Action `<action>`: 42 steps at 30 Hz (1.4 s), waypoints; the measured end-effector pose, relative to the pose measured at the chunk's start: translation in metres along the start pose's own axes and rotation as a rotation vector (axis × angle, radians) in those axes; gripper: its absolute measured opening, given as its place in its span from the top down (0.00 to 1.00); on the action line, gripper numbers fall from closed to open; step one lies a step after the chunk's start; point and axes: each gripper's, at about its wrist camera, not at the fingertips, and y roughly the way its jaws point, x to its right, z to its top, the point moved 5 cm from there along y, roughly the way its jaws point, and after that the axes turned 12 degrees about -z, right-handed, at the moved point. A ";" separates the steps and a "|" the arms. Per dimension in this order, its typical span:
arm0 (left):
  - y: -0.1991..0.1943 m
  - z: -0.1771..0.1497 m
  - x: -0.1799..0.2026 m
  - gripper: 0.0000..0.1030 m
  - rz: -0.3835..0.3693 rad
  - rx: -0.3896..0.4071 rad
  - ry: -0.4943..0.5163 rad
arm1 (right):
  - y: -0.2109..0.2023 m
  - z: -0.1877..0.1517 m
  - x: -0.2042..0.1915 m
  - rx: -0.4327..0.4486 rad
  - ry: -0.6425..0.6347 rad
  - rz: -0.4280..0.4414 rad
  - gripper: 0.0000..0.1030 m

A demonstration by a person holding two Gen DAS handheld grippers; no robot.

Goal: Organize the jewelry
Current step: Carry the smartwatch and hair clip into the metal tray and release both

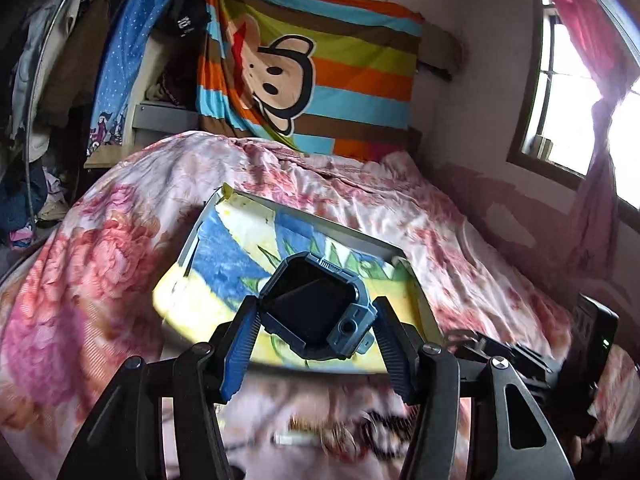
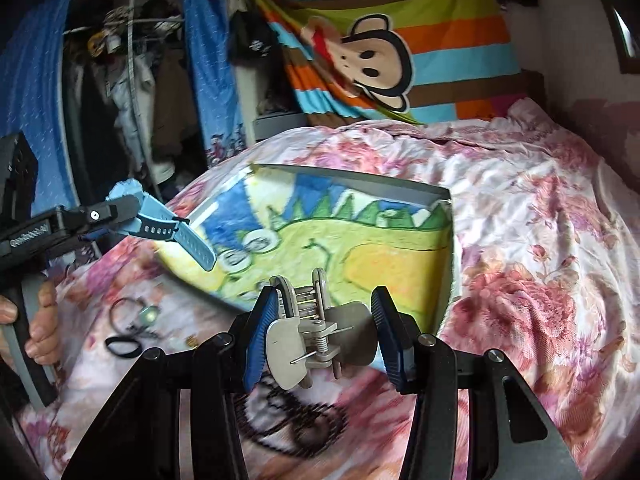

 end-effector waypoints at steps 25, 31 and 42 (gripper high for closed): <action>0.060 -0.035 -0.039 0.21 0.075 -0.135 -0.067 | 0.056 -0.023 0.017 -0.109 0.016 -0.090 0.37; 0.050 -0.031 -0.035 0.17 0.089 -0.140 -0.091 | 0.043 -0.019 0.020 -0.101 0.042 -0.123 0.27; -0.027 -0.011 -0.003 0.00 0.168 0.023 -0.009 | -0.055 0.008 0.002 0.115 0.080 -0.087 0.02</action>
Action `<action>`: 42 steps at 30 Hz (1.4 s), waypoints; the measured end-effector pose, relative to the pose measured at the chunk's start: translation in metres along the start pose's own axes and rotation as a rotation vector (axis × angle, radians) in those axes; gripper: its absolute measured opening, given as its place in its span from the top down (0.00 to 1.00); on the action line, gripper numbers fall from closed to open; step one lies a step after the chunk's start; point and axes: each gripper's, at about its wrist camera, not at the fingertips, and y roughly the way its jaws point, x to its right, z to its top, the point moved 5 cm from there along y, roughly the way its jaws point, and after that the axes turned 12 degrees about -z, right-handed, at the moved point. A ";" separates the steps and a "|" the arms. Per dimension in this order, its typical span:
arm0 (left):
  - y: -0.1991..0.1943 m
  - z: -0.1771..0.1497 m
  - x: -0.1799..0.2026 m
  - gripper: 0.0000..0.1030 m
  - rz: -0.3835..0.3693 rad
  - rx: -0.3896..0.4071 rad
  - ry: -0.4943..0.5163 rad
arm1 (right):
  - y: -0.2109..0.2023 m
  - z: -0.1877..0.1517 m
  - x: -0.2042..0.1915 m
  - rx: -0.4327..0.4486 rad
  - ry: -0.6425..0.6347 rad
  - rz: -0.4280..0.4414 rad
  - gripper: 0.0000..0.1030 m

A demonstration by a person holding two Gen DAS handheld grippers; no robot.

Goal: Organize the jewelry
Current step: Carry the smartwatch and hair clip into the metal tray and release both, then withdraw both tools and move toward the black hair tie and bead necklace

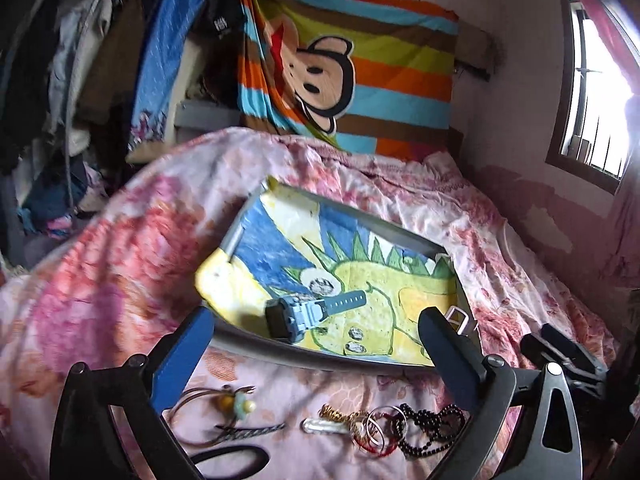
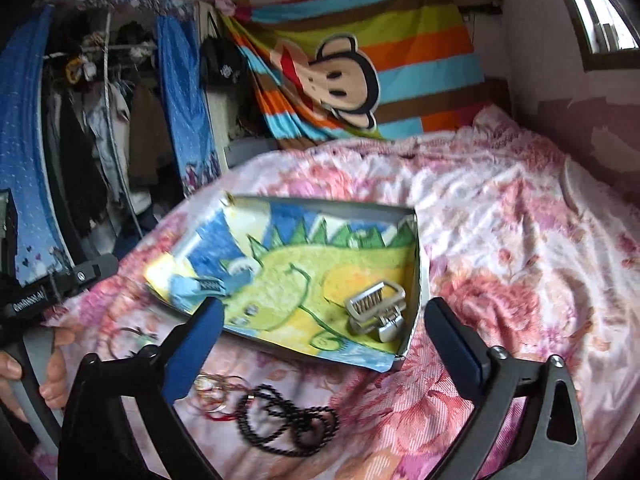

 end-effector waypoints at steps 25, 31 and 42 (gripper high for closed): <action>-0.146 -0.072 -0.001 0.00 0.038 -0.002 0.129 | -0.120 -0.066 -0.022 -0.019 -0.016 0.061 0.02; -0.150 -0.083 -0.005 0.00 0.041 -0.028 0.113 | -0.110 -0.089 -0.023 -0.101 -0.026 0.028 0.02; -0.138 -0.095 -0.008 0.00 0.058 -0.100 0.115 | -0.093 -0.105 -0.026 -0.202 -0.056 -0.016 0.02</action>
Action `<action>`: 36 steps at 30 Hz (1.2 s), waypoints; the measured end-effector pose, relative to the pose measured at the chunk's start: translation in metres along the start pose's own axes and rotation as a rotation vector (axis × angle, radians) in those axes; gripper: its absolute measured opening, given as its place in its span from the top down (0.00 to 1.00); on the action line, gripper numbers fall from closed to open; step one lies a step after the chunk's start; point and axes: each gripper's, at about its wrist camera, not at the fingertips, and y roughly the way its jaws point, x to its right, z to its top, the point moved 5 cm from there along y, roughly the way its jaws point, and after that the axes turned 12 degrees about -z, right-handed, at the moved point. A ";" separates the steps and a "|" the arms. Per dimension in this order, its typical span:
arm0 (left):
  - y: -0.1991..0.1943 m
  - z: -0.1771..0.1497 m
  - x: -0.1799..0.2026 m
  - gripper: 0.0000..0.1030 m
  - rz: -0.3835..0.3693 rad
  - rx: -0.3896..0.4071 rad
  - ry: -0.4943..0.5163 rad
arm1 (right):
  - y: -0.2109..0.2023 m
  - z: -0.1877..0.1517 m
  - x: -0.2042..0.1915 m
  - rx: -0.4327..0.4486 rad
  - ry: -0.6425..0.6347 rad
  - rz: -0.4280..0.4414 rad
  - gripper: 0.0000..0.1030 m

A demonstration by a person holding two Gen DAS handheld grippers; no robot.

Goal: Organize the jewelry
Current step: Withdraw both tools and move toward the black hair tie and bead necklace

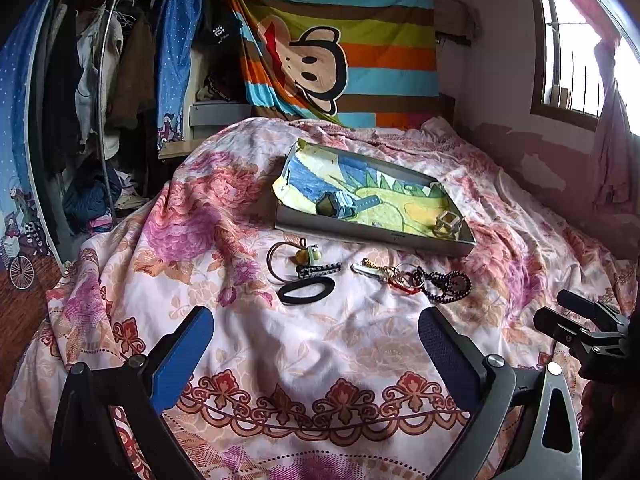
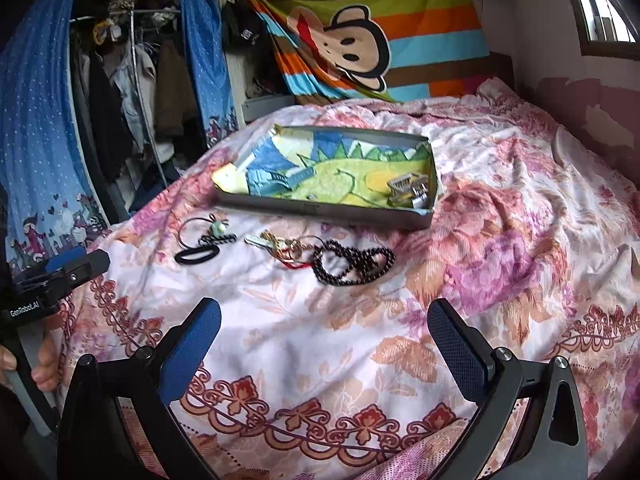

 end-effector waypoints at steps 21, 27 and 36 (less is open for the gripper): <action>0.030 0.007 -0.007 0.00 0.006 -0.070 0.008 | 0.020 0.004 0.005 -0.056 -0.023 -0.053 0.02; 0.051 0.018 -0.008 0.00 0.005 -0.092 0.040 | 0.033 0.015 0.006 -0.051 -0.070 -0.090 0.02; 0.071 0.023 -0.021 0.00 0.013 -0.116 -0.003 | 0.059 0.040 0.003 -0.001 -0.187 -0.133 0.02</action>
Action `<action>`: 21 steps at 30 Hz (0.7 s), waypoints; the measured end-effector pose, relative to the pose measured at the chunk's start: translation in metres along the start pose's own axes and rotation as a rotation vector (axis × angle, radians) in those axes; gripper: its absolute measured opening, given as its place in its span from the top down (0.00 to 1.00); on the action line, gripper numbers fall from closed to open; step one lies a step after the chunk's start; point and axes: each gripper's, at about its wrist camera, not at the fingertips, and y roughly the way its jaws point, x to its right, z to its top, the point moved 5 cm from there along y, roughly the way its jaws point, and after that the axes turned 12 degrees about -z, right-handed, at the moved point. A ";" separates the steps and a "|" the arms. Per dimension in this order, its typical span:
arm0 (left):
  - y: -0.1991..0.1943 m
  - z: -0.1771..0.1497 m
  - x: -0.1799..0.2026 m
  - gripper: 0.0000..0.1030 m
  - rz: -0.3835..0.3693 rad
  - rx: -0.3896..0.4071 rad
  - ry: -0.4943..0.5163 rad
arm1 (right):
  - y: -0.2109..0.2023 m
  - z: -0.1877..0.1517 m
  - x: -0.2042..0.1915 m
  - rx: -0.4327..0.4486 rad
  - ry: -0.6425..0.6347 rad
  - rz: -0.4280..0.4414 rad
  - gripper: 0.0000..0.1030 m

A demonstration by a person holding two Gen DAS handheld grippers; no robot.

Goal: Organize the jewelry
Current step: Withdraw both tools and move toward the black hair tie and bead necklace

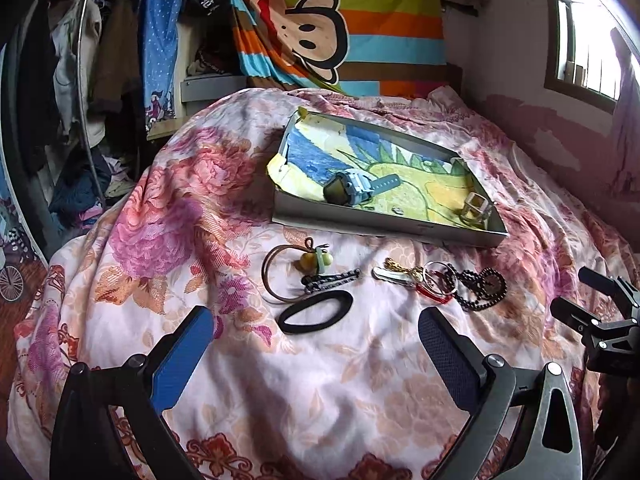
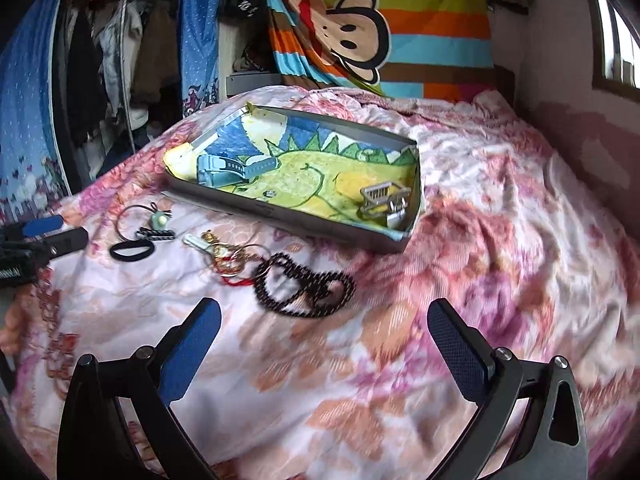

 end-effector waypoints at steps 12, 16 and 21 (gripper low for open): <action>0.021 0.011 -0.007 0.00 0.056 0.010 0.032 | 0.043 0.016 -0.006 -0.002 -0.065 0.000 0.02; 0.032 0.009 -0.008 0.00 0.046 -0.024 0.030 | 0.052 0.014 -0.011 -0.016 -0.082 0.032 0.02; 0.043 0.003 -0.006 0.00 0.006 -0.066 0.032 | 0.061 0.017 -0.020 0.001 -0.113 0.112 0.02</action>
